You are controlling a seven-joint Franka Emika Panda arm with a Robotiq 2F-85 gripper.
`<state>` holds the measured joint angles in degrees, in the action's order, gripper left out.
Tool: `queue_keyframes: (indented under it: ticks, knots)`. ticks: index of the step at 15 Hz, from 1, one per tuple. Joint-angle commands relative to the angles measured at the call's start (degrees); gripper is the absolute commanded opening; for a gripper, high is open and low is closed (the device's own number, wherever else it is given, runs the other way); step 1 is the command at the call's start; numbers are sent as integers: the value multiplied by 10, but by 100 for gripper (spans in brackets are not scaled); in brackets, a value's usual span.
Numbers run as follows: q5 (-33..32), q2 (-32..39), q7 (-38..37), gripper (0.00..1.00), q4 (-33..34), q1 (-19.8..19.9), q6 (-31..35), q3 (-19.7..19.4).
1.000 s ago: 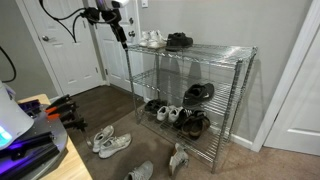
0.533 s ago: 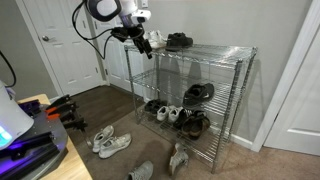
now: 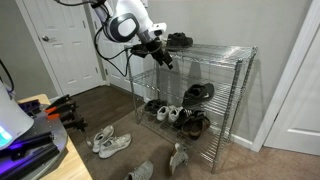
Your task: Pick the black sneaker from the middle rack and place it to the right of the black sneaker on the top rack
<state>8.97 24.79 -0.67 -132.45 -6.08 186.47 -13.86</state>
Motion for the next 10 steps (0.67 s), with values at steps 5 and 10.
queue_keyframes:
  ticks: [5,10]
  knots:
    - [0,43,-13,100,28,6,75,17]
    - [0,50,-18,100,35,10,76,21]
